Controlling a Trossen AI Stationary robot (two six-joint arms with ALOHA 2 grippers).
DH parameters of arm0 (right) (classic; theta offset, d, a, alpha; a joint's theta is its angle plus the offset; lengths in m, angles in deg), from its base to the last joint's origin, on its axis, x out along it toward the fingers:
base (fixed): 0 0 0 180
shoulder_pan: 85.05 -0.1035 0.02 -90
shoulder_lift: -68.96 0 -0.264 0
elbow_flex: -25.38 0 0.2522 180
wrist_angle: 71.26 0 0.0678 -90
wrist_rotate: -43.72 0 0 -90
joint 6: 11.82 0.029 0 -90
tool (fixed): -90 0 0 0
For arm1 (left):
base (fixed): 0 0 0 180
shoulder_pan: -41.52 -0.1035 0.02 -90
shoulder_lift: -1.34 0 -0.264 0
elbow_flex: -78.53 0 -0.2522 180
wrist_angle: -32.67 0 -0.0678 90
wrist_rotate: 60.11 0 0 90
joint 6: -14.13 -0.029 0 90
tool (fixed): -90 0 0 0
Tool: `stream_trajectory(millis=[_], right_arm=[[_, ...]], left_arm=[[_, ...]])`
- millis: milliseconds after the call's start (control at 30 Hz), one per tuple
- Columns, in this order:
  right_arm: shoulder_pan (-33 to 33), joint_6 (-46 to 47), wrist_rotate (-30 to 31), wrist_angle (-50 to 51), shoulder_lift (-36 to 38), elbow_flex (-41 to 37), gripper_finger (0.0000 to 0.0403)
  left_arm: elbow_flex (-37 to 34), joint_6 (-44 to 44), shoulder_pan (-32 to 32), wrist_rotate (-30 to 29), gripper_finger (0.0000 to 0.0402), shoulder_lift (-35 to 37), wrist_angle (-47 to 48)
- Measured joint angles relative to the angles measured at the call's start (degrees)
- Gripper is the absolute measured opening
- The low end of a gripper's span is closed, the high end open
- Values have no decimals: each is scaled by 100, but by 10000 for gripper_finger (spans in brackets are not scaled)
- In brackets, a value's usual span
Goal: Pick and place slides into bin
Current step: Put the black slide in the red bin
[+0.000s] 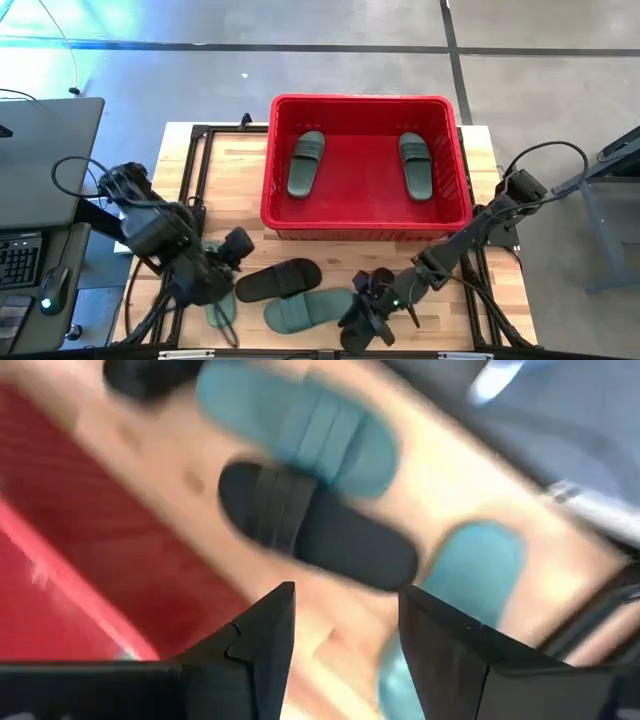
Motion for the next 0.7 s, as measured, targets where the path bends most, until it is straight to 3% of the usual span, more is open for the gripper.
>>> stream_trajectory(millis=[100,300,467,700], right_arm=[[-278,349,194,660,2,4,139],[-683,991,184,2313,-1,4,139],[-793,1378,160,2343,-87,47,139],[-727,401,123,3045,-713,1389,139]], left_arm=[[-613,368,-21,-180,161,-16,-362],[-1594,567,-10,105,161,-30,-1630],[-1814,874,-18,68,161,-31,-2471],[-1820,1001,-15,22,161,-34,-3025]])
